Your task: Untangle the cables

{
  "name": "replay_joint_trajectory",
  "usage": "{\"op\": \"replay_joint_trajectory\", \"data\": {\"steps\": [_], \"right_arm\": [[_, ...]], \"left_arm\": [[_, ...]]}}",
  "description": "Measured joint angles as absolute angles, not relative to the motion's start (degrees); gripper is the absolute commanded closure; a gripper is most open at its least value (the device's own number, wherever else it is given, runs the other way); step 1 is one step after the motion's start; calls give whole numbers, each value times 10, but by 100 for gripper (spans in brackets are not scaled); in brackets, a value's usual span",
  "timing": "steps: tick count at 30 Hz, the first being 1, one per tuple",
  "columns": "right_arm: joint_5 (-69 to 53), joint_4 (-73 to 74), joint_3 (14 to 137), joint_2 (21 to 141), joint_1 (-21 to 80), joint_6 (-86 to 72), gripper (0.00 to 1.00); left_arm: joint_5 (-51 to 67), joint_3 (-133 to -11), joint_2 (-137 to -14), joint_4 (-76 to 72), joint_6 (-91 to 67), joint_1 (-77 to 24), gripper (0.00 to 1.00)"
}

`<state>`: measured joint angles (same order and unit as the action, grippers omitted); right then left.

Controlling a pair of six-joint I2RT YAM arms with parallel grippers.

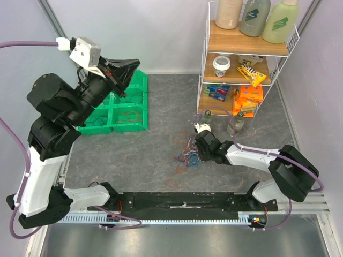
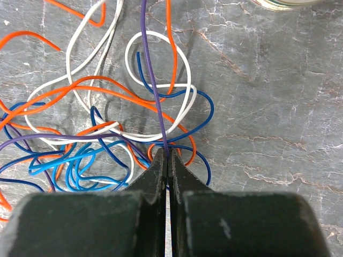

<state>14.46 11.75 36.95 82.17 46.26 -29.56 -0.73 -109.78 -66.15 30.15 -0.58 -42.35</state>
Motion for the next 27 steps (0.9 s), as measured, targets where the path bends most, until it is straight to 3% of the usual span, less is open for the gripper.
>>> {"op": "replay_joint_trajectory", "data": {"steps": [2,5,8,10,12,18,27], "right_arm": [[144,118,369,821,463,-296,98],[140,118,369,820,462,-294,85],[133,130,367,811,461,-289,71],[128,145,358,794,461,-288,69],[124,159,350,772,461,-286,66],[109,176,331,659,461,-285,57],[93,177,324,646,461,-285,57]], "left_arm": [[-41,-1100,-663,304,5,-423,98],[-65,-1087,-668,314,4,-423,96],[-56,-1037,-674,327,-35,-423,77],[-23,-973,-679,326,-72,-423,60],[22,-893,-682,315,-109,-421,53],[178,-696,-814,298,-213,-418,53],[275,-707,-1028,299,-236,-418,57]]}}
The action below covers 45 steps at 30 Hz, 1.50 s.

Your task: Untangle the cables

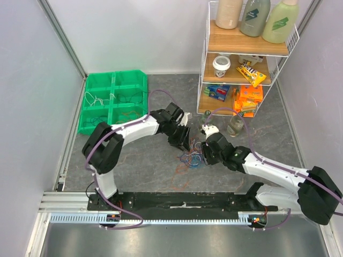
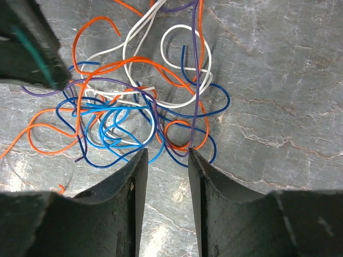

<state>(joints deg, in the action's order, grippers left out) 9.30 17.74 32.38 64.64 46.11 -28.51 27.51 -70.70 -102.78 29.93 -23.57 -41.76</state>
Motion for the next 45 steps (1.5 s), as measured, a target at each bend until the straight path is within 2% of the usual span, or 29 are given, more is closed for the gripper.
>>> {"op": "replay_joint_trajectory", "data": {"steps": [6,12,15,19,24,26,27,29,33,35,37,38,40,42,43,45], "right_arm": [[92,177,324,653,461,-285,56],[86,176,324,677,461,-281,54],[83,176,324,691,460,-276,51],[81,176,324,702,460,-272,50],[80,174,324,704,460,-270,50],[80,172,325,707,460,-269,49],[80,172,326,710,460,-269,48],[79,172,331,718,460,-269,45],[83,171,343,741,460,-268,34],[94,172,348,751,460,-270,34],[108,172,352,760,460,-272,41],[114,172,352,764,460,-273,49],[129,172,355,775,460,-277,70],[137,171,356,785,460,-284,86],[142,170,359,788,460,-286,90],[151,170,360,791,460,-294,92]], "left_arm": [[272,-718,-1083,298,-236,-418,56],[271,-750,-1111,296,-235,-418,60],[269,-762,-1113,294,-235,-418,55],[263,-764,-1113,291,-235,-418,54],[256,-764,-1113,291,-235,-418,65],[256,-766,-1114,291,-235,-418,77],[256,-768,-1116,291,-236,-418,86],[252,-776,-1122,293,-234,-418,97],[226,-785,-1119,306,-220,-418,98],[221,-782,-1103,315,-209,-418,98],[223,-771,-1063,314,-195,-418,98],[228,-761,-1031,309,-186,-417,98],[239,-746,-949,293,-170,-418,98],[249,-740,-862,272,-158,-418,98],[254,-740,-828,261,-153,-418,98],[255,-748,-760,246,-138,-418,98]]}}
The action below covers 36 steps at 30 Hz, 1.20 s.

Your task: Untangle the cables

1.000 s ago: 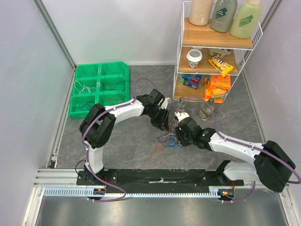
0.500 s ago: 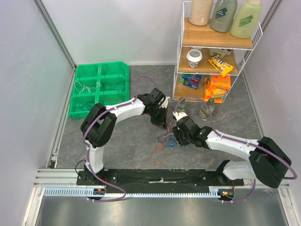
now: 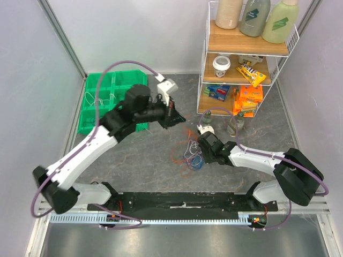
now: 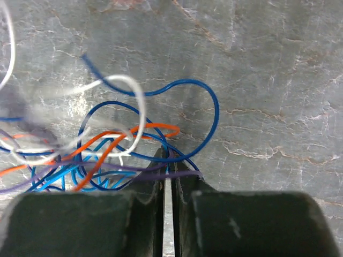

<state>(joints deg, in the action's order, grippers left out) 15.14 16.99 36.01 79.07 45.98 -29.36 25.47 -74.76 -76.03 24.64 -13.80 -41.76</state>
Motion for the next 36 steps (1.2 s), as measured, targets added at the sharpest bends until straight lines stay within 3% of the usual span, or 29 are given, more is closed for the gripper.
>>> {"op": "replay_joint_trajectory", "data": {"steps": [5,12,15,18,23,25,36], "right_arm": [[180,179,360,790,460,-310,91],[214,207,360,778,460,-321,78],[219,213,360,776,460,-323,64],[220,218,360,776,460,-323,59],[220,220,360,774,460,-323,43],[222,220,360,774,460,-324,43],[227,221,361,776,460,-322,17]], "left_arm": [[165,-832,-688,258,-86,-418,98],[-40,-1017,-688,260,8,-418,98],[-93,-1068,-690,249,33,-418,98],[-132,-1083,-690,246,50,-418,98],[-207,-1086,-703,250,69,-417,98],[-232,-1095,-717,254,79,-417,98],[-279,-1242,-757,226,157,-418,98]]}}
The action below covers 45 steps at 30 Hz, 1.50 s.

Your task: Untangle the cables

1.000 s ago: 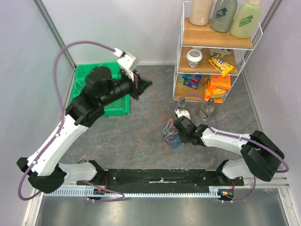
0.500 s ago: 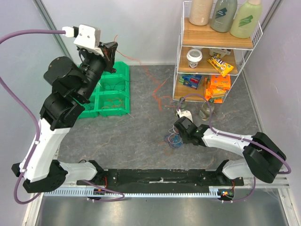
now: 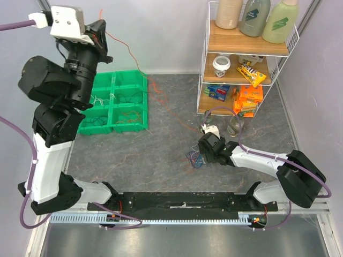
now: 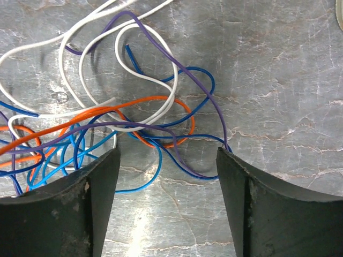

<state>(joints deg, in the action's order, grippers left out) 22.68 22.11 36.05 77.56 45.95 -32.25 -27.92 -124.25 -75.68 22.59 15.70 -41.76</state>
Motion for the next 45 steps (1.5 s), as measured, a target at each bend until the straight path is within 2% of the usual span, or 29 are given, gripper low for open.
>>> {"op": "replay_joint_trajectory", "data": {"steps": [7,11,17,23,25,30,34,36,45], "right_arm": [[193,217,360,770,459,-305,7],[132,192,346,718,459,-281,2],[72,164,316,575,459,-259,2],[76,168,316,543,459,-259,3],[76,178,319,548,459,-259,8],[54,195,368,605,460,-246,35],[30,187,436,671,463,-226,74],[23,176,453,698,464,-214,89],[-1,143,436,826,465,-229,91]], "left_arm": [[-309,-1306,-784,184,238,-418,98],[-315,-1350,-808,136,270,-418,98],[-313,-1364,-802,94,270,-418,98],[-313,-1331,-785,108,251,-418,98],[-316,-1299,-776,126,239,-418,98],[-347,-1180,-746,167,213,-417,98],[-372,-1103,-738,188,206,-418,98],[-377,-1082,-738,193,203,-418,98],[-405,-1065,-743,185,189,-417,98]]}}
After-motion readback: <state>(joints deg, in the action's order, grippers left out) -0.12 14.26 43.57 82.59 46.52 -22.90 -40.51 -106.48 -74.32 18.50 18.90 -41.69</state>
